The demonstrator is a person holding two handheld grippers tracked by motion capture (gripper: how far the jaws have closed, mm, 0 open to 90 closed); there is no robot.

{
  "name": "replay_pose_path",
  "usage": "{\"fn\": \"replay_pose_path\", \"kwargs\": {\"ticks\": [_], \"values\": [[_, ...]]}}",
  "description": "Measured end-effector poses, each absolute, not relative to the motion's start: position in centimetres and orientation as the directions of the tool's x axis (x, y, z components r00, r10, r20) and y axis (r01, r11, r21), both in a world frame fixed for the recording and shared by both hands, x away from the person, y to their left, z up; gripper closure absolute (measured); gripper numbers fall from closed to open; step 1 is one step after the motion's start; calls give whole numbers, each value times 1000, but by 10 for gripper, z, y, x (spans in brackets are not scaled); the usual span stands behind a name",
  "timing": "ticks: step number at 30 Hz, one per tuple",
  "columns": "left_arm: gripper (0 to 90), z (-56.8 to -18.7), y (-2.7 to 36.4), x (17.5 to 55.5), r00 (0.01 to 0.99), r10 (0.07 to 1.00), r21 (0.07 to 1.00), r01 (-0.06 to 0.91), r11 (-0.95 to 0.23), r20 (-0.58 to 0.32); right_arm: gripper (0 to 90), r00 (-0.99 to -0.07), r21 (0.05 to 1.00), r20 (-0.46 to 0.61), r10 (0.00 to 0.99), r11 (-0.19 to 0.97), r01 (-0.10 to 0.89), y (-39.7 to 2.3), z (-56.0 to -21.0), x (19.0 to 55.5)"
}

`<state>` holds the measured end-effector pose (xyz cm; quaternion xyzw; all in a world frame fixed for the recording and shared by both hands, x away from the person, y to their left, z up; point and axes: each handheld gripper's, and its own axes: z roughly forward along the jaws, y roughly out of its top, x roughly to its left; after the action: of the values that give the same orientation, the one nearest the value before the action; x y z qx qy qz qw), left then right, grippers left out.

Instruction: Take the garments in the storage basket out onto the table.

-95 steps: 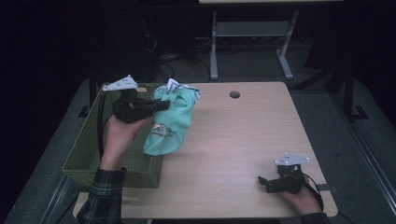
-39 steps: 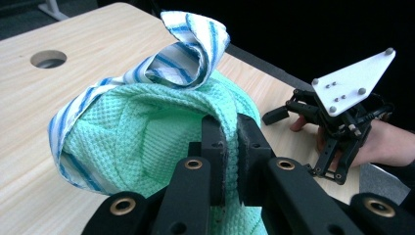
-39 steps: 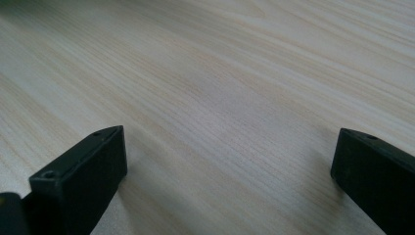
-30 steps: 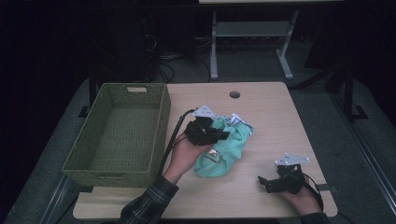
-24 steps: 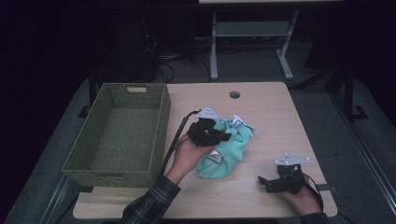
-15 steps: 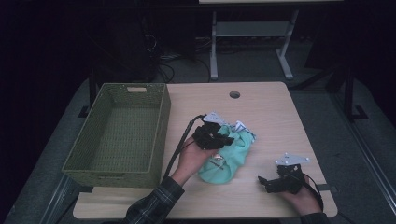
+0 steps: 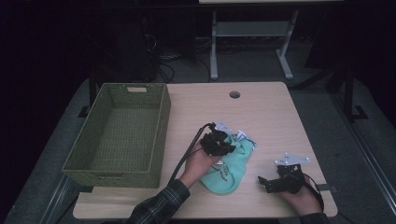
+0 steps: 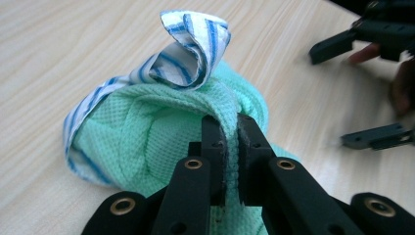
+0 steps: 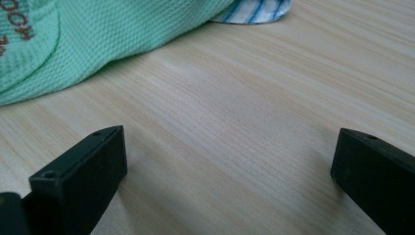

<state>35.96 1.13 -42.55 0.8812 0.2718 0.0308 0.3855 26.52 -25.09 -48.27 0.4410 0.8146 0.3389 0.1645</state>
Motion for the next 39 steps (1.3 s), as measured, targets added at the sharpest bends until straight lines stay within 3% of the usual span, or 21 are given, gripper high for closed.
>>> {"fn": "replay_pose_path", "kwargs": {"ticks": [13, 20, 24, 39], "values": [[796, -461, 4, 362, 851, 509, 629, 467, -621, -130, 0, -561, 697, 28, 827, 386, 604, -251, -483, 265], [560, -452, 7, 360, 853, 503, 639, 465, -613, -138, 0, -561, 697, 29, 828, 385, 605, -251, -483, 265], [502, -442, 15, 358, 859, 494, 648, 453, -613, -133, 0, -560, 697, 29, 828, 385, 605, -251, -483, 265], [617, -423, 51, 339, 851, 522, 662, 427, -615, -64, 0, -560, 697, 29, 828, 385, 605, -251, -483, 265]]}}
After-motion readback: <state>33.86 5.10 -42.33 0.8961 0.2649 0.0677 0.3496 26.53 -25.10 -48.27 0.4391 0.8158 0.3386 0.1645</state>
